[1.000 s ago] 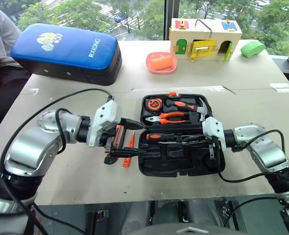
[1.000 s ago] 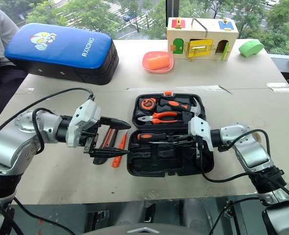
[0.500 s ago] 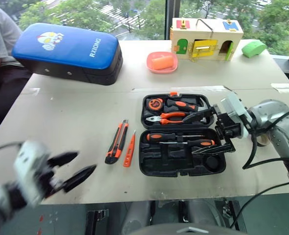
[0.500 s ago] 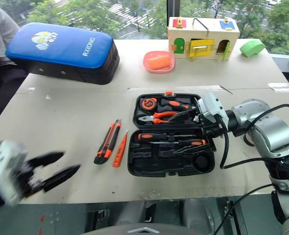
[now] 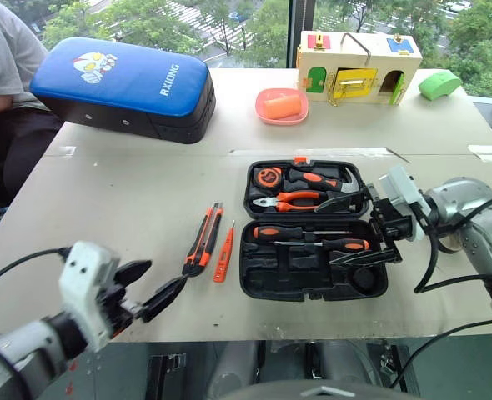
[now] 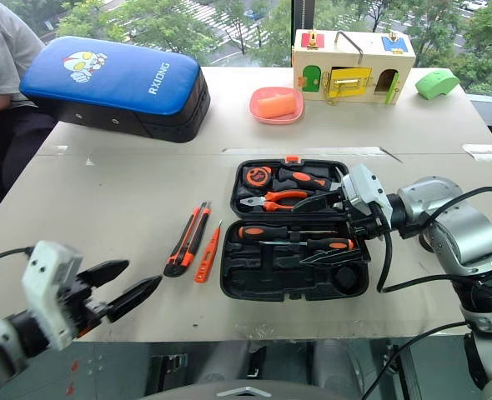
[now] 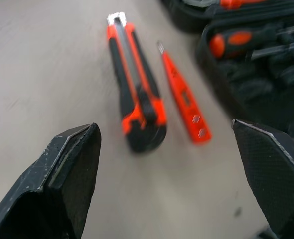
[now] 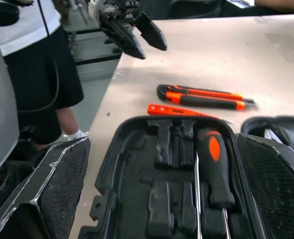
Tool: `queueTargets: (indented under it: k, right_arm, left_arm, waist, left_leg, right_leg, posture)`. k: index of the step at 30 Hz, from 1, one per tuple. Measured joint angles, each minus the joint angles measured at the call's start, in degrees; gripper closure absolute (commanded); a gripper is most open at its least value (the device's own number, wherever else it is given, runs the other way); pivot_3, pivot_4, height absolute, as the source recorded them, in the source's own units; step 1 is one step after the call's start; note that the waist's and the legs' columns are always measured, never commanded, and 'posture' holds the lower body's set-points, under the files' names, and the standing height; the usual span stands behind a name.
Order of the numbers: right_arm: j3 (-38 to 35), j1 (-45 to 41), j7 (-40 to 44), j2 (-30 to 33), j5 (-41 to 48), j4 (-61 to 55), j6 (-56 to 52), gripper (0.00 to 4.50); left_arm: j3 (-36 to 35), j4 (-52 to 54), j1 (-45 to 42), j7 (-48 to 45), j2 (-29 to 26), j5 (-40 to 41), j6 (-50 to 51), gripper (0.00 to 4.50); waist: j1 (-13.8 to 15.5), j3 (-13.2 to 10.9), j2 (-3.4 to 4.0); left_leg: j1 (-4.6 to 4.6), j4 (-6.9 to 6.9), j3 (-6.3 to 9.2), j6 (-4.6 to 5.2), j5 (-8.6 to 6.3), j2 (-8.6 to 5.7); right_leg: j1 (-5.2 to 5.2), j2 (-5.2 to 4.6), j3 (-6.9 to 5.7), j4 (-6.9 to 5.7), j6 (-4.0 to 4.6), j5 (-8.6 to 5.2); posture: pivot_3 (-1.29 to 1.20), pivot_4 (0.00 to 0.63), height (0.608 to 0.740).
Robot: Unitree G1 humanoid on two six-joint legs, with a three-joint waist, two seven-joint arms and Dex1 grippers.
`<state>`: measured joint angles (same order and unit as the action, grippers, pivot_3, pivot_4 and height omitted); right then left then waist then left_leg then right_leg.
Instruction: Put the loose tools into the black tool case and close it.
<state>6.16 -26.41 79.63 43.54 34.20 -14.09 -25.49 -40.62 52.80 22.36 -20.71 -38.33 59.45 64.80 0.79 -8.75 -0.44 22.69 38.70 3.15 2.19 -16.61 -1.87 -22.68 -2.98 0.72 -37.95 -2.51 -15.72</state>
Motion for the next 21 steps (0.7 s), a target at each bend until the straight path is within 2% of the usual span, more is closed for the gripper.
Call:
queueTargets:
  k: [1, 4, 5, 10, 15, 21]
  right_arm:
    - [-0.06, 0.36, -0.45, -0.02, -0.03, -0.53, -0.01, 0.00]
    - [-0.58, 2.18, -2.32, 0.00, -0.03, -2.85, -0.04, 0.00]
    - [-0.61, 2.50, -2.57, 0.00, -0.04, -3.13, -0.05, 0.00]
    - [-1.02, 4.24, -6.10, -0.19, -0.21, -6.05, -0.45, 0.00]
    - [-1.07, 5.97, -9.04, -0.94, -0.20, -8.47, -0.57, 0.00]
    - [-1.76, 7.33, -11.75, -0.90, 0.09, -10.26, -1.42, 0.00]
  left_arm:
    - [1.19, -0.01, -1.92, 2.64, -0.40, 1.65, 1.35, 0.88]
    - [6.09, -0.16, -7.06, 12.03, -3.24, 7.88, 5.71, 2.26]
    - [6.88, -0.19, -7.52, 13.40, -3.64, 8.80, 6.18, 2.37]
    - [16.47, -3.88, -14.50, 27.36, -10.38, 20.13, 8.42, 2.37]
    - [24.65, -9.76, -21.41, 33.99, -14.60, 25.71, 8.05, 2.37]
    - [31.78, -15.17, -26.46, 36.66, -16.07, 26.27, 7.77, 2.37]
  waist:
    - [-0.01, 0.00, 0.00]
    - [-0.22, 0.00, 0.00]
    - [-0.23, 0.00, 0.00]
    - [0.01, 0.00, 0.00]
    - [0.01, 0.00, 0.00]
    - [-0.03, 0.00, 0.00]
  left_leg:
    - [0.00, 0.00, 0.00, 0.00, 0.00, 0.00]
    - [0.00, 0.00, -0.03, -0.05, 0.03, 0.00]
    - [-0.01, -0.01, -0.03, -0.06, 0.04, 0.00]
    - [-0.01, -0.03, 0.01, -0.16, 0.10, -0.01]
    - [-0.01, -0.03, 0.01, -0.18, 0.12, -0.04]
    - [-0.01, -0.08, 0.01, -0.23, 0.15, -0.04]
  right_leg:
    - [-0.01, 0.01, 0.00, 0.00, 0.00, 0.00]
    - [-0.03, 0.05, 0.09, 0.00, 0.00, 0.00]
    - [-0.03, 0.05, 0.08, 0.00, -0.01, 0.00]
    - [-0.05, 0.07, 0.07, -0.04, 0.00, 0.00]
    - [-0.06, 0.08, 0.08, -0.03, 0.00, 0.00]
    - [-0.09, 0.10, 0.09, -0.02, 0.00, 0.00]
  posture:
    - [0.00, 0.150, 0.735]
    - [0.00, 0.150, 0.735]
    - [0.00, 0.150, 0.735]
    - [0.00, 0.150, 0.735]
    - [0.00, 0.150, 0.735]
    - [0.00, 0.150, 0.735]
